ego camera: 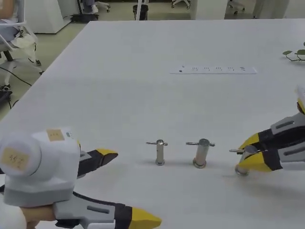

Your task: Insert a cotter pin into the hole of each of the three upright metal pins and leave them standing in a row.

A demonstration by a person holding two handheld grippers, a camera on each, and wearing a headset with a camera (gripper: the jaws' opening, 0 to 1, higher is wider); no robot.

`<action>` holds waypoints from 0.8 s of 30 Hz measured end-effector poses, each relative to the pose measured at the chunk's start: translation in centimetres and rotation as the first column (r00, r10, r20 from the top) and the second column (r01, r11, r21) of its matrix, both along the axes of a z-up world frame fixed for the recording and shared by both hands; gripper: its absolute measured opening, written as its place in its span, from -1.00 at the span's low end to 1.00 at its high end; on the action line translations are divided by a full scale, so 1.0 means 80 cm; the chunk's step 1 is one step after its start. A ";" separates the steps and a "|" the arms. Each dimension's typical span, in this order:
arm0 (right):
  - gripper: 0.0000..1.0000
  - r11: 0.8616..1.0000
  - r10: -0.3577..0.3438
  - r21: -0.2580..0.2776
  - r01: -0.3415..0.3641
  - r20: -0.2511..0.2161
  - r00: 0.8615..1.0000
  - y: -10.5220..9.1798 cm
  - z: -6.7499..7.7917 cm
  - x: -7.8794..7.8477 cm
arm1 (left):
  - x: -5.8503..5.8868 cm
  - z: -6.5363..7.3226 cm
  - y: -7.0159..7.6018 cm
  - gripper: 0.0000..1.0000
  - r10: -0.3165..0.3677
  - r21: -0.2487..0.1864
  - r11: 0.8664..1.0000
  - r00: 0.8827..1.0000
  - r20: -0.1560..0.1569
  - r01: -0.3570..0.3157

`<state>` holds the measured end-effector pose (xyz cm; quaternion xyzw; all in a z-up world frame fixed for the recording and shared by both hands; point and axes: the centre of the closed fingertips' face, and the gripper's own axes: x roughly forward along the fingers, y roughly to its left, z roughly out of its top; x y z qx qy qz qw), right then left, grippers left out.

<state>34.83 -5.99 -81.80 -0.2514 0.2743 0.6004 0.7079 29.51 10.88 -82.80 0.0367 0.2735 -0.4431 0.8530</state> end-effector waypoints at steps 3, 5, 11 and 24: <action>-0.72 1.000 -0.015 -0.006 0.015 -0.001 1.000 -0.005 -0.003 0.008 | -0.002 -0.001 0.001 0.98 -0.001 0.008 1.000 1.000 -0.005 0.001; -0.72 1.000 -0.018 -0.009 0.018 -0.001 1.000 -0.007 -0.004 0.011 | -0.004 -0.002 0.002 0.98 -0.001 0.011 1.000 1.000 -0.006 0.001; -0.72 0.999 -0.039 0.024 0.039 -0.016 0.999 -0.006 -0.004 0.017 | -0.009 -0.006 0.006 0.98 0.002 0.019 1.000 1.000 -0.023 -0.001; -0.72 0.999 -0.043 0.030 0.043 -0.025 0.999 -0.011 -0.013 0.019 | -0.013 -0.011 0.011 0.98 0.000 0.040 0.999 0.999 -0.035 0.002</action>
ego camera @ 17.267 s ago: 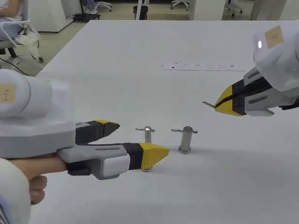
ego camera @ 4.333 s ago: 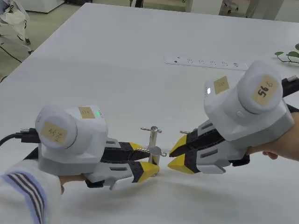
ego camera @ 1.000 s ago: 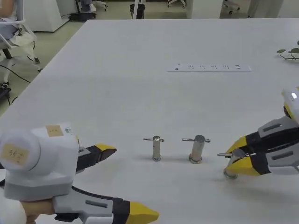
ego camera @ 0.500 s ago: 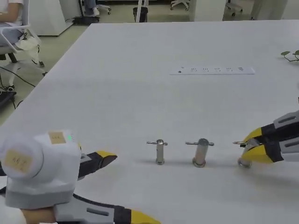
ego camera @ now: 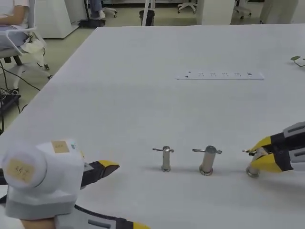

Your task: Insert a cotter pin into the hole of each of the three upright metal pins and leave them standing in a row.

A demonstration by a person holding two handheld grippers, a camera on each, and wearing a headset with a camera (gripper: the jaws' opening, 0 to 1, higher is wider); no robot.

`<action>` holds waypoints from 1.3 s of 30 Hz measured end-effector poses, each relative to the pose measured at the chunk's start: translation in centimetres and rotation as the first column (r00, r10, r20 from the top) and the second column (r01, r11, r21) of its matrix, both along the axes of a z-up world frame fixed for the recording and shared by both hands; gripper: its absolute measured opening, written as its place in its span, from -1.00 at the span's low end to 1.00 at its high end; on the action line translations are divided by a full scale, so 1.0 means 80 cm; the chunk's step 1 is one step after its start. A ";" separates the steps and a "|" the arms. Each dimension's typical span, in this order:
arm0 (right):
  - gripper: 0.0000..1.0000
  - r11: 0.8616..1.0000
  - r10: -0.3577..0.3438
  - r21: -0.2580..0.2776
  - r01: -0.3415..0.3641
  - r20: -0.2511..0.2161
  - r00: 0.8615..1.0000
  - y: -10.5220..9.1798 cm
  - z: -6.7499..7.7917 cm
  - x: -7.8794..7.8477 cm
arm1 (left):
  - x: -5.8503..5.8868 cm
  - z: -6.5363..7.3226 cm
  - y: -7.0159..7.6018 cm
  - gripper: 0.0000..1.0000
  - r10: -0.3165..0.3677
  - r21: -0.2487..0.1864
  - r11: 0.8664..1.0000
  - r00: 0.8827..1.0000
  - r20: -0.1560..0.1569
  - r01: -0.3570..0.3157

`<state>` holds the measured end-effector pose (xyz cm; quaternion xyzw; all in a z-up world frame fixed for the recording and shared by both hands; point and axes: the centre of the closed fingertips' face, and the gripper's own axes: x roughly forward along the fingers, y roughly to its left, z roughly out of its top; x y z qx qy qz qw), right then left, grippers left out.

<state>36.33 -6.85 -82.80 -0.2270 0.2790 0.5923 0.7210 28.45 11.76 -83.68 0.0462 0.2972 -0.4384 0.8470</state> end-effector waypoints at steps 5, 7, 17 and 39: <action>-0.71 1.000 0.005 0.004 -0.005 0.007 1.000 -0.001 0.000 0.000 | -0.001 0.001 -0.002 0.98 -0.003 -0.001 1.000 1.000 0.000 0.003; -0.71 1.000 0.008 0.002 -0.008 0.013 1.000 -0.001 0.000 0.000 | -0.001 0.001 -0.002 0.98 -0.007 -0.001 1.000 1.000 0.000 0.007; -0.46 0.996 -0.075 0.047 0.075 0.010 0.997 -0.002 0.009 0.001 | -0.001 0.007 -0.004 0.98 -0.008 0.001 1.000 1.000 0.009 0.008; 0.83 0.846 -0.439 0.297 0.444 -0.087 0.894 -0.036 0.082 -0.054 | -0.010 0.037 -0.010 0.99 0.042 -0.026 0.999 0.998 0.049 -0.041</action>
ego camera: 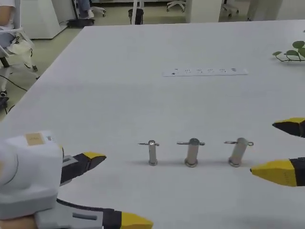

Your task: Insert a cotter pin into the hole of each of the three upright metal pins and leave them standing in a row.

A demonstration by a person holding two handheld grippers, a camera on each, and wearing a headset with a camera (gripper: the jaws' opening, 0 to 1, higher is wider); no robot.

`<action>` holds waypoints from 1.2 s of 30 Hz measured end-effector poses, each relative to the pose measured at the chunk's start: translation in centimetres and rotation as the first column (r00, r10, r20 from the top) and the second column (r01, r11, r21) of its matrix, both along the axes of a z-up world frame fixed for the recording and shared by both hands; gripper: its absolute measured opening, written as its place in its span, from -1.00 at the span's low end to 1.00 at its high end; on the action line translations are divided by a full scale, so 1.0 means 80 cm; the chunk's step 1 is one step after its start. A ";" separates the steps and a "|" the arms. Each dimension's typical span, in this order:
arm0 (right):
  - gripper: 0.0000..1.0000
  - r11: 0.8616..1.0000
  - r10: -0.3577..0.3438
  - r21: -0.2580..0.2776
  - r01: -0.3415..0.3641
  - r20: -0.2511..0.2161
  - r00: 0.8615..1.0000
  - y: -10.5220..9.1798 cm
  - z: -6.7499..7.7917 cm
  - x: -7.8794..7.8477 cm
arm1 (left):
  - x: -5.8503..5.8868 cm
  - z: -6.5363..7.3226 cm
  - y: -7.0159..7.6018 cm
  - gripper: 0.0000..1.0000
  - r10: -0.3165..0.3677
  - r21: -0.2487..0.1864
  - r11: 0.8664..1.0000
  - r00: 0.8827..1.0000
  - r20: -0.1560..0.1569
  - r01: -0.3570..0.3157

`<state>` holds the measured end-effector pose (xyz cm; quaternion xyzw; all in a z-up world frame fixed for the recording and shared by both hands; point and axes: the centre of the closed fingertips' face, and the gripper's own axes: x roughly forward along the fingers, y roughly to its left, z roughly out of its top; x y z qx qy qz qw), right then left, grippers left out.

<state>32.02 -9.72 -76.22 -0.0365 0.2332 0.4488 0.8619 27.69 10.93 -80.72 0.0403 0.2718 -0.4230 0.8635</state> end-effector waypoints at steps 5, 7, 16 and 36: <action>0.89 0.998 -0.053 0.021 0.053 -0.019 0.998 -0.013 0.002 -0.013 | -0.002 0.009 0.002 0.99 0.017 -0.004 1.000 1.000 0.006 -0.017; 0.94 0.997 -0.071 0.016 0.072 -0.031 0.997 -0.018 -0.001 -0.016 | -0.003 0.010 0.003 0.99 0.023 -0.006 1.000 1.000 0.005 -0.023; 0.98 0.989 -0.139 0.031 0.142 -0.090 0.986 -0.030 -0.019 -0.034 | -0.012 0.011 0.008 0.99 0.060 -0.001 0.998 0.998 -0.017 -0.060; 1.00 0.973 -0.231 -0.061 0.222 -0.246 0.941 -0.050 -0.055 -0.081 | -0.015 0.009 0.019 0.99 0.155 -0.005 0.988 0.988 -0.023 -0.155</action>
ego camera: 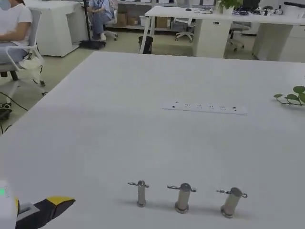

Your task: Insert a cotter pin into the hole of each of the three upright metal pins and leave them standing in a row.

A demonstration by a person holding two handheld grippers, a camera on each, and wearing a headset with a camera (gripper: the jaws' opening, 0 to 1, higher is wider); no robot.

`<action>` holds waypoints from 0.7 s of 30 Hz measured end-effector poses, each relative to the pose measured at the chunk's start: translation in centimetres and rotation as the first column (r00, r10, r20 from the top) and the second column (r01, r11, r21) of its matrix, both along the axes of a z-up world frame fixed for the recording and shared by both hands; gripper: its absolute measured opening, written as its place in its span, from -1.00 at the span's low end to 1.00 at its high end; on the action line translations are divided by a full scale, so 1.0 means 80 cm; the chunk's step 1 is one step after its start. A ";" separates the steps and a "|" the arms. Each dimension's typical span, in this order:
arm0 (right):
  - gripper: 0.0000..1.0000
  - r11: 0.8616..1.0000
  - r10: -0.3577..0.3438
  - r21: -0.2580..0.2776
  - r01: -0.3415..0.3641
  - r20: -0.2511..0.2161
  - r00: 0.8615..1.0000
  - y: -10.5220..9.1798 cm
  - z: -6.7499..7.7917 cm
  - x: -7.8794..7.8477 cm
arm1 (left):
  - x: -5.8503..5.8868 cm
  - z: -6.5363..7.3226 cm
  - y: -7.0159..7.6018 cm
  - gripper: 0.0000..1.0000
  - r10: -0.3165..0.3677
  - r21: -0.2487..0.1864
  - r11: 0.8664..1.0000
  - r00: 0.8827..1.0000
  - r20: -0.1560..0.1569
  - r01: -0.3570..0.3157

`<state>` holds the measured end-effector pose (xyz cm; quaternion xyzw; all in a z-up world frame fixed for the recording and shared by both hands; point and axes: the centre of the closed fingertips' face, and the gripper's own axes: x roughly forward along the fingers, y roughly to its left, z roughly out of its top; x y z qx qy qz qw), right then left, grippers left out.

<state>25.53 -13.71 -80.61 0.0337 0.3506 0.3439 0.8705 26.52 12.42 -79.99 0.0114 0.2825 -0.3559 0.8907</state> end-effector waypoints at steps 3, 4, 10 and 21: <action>1.00 1.000 0.000 -0.010 0.000 -0.001 1.000 0.001 0.003 0.001 | -0.006 -0.007 -0.002 0.99 -0.011 0.000 1.000 1.000 -0.017 0.011; 1.00 1.000 -0.001 -0.013 0.001 0.001 1.000 0.002 0.004 0.001 | -0.008 -0.009 -0.003 0.99 -0.014 0.002 1.000 1.000 -0.021 0.014; 1.00 0.999 -0.011 -0.031 0.012 0.015 1.000 0.005 0.008 0.004 | -0.010 -0.012 -0.002 0.99 -0.010 0.001 1.000 1.000 -0.029 0.011; 1.00 0.996 -0.049 -0.067 0.051 0.028 0.998 -0.006 0.009 0.002 | -0.005 0.000 -0.001 0.99 0.020 -0.015 1.000 1.000 -0.016 -0.020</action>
